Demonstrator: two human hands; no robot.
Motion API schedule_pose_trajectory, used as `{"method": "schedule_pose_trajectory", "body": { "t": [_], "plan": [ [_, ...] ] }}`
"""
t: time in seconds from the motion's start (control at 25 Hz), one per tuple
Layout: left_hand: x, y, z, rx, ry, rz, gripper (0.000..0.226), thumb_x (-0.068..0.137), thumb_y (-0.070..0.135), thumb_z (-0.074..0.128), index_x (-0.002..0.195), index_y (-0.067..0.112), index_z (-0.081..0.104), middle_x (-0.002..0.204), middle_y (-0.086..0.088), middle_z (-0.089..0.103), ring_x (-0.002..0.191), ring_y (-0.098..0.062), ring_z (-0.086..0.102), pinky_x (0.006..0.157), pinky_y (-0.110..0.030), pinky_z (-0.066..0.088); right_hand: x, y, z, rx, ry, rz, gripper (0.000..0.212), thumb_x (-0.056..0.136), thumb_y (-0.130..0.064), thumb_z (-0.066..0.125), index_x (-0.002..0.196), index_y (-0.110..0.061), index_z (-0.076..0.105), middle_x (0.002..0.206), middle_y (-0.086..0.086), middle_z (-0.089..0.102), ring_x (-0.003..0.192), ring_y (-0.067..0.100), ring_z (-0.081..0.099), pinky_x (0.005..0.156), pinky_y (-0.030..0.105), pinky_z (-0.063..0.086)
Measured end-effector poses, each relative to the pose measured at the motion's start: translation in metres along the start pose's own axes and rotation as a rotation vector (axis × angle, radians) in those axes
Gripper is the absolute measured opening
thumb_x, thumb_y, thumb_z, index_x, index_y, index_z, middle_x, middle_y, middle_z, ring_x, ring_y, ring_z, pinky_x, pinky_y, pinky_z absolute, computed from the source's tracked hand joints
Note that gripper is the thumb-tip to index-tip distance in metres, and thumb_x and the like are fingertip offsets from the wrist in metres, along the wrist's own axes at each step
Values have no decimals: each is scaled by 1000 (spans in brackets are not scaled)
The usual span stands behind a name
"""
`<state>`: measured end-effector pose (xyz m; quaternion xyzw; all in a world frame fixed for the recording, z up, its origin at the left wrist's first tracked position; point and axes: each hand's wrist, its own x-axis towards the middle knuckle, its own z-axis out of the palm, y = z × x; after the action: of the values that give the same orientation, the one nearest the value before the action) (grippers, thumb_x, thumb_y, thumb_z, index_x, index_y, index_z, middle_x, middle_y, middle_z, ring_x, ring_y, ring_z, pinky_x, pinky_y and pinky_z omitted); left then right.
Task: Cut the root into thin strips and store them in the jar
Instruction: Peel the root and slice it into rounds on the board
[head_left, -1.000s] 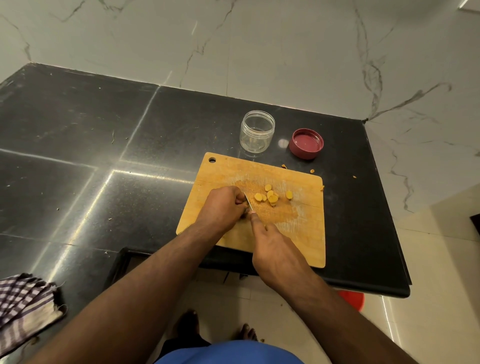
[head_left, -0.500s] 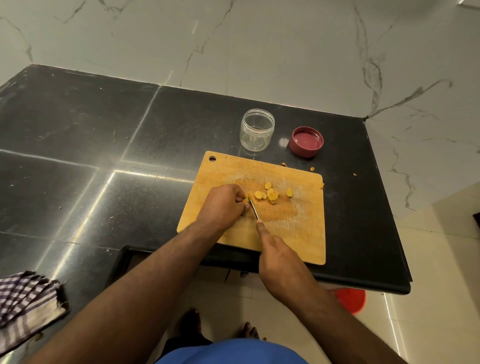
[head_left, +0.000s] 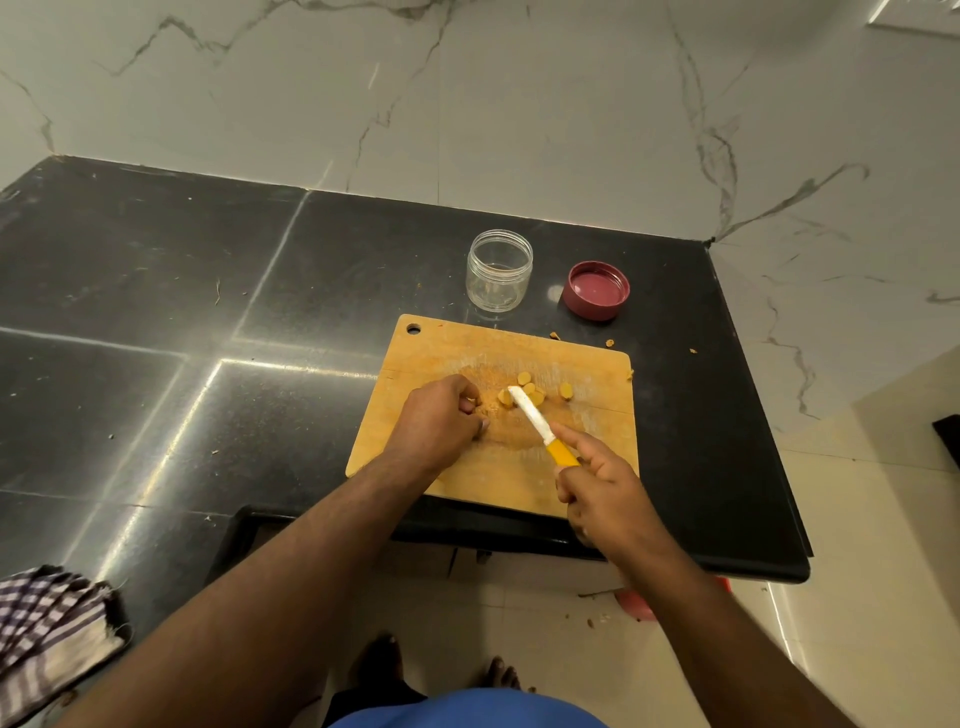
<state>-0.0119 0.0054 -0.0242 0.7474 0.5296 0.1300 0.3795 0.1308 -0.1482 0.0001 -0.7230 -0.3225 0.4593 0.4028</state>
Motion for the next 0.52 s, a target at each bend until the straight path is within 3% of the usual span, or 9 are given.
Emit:
{"method": "schedule_pose_trajectory", "body": {
  "t": [0.16,0.28,0.4,0.52],
  "plan": [
    [0,3,-1,-5,-34,-4,48,87,24,77,132,22,60,95,8,62,89,-10,59,72,-22,46,0,2,0,-85,22,-39,49,100,-13,47,139,-43,50,83,-3,55,54,7,41,47,23,36],
    [2,1,-5,8,-73,16,46,93,24,70,137,23,57,107,4,66,98,-13,61,81,-25,49,0,2,-1,-134,30,-58,48,101,-14,47,139,-42,50,83,-10,56,59,4,45,52,20,38],
    [8,1,-8,112,-94,70,36,100,14,57,134,25,62,124,-3,65,110,-19,60,85,-25,48,-3,5,-3,-299,-38,-81,49,100,-16,48,141,-44,47,110,-17,61,70,-1,54,60,18,43],
    [10,-2,-8,179,-58,94,27,99,13,59,120,25,69,123,0,58,106,-15,56,85,-21,43,-7,10,-6,-375,-1,-79,52,101,-16,46,146,-41,42,110,-6,66,53,0,52,49,17,40]
  ]
}}
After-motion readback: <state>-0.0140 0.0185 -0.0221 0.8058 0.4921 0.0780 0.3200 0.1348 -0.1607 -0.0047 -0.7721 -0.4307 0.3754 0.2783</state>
